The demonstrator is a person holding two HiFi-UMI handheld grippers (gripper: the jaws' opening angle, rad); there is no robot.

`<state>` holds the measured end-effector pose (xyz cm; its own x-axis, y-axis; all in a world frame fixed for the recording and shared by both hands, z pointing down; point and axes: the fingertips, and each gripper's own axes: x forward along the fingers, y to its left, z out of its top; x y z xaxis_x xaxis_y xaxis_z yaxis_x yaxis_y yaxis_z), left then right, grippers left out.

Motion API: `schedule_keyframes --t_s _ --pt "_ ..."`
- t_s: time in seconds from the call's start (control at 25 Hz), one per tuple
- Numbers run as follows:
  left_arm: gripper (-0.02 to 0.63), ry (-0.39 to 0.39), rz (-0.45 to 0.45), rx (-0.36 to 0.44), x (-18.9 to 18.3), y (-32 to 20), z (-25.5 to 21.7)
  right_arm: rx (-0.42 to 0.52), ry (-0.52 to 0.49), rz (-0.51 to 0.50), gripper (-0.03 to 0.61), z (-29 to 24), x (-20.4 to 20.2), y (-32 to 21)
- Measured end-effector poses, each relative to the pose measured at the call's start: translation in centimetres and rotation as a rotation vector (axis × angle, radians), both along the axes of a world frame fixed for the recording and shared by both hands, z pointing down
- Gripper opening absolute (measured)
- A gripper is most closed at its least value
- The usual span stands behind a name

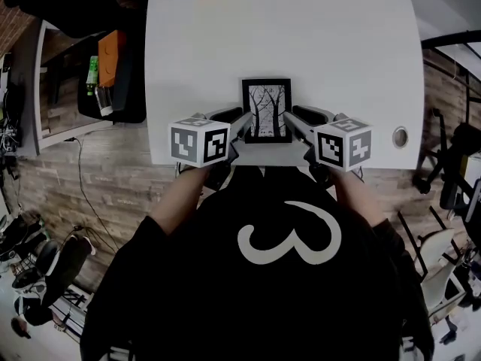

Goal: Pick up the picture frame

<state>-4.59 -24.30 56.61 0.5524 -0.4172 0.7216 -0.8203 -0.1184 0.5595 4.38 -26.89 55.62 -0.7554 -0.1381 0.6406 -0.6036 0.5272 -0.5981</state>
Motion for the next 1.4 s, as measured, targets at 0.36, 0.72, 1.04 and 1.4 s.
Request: schedule_keyframes --t_s 0.36,0.72,1.04,1.4 --pt "0.097 -0.001 0.002 -0.023 -0.1 0.0 1.0 -0.021 0.085 0.025 0.107 1.5 -0.1 -0.1" --pt "0.097 -0.010 -0.009 -0.020 0.0 -0.2 1.1 -0.009 0.133 0.034 0.109 2.3 0.0 -0.4" --pt "0.099 -0.033 -0.006 -0.025 0.0 -0.2 1.3 0.006 0.147 0.006 0.109 2.4 -0.1 -0.2" --pt "0.098 -0.062 -0.012 -0.055 0.1 -0.1 1.2 -0.022 0.128 -0.038 0.104 2.3 -0.2 -0.3"
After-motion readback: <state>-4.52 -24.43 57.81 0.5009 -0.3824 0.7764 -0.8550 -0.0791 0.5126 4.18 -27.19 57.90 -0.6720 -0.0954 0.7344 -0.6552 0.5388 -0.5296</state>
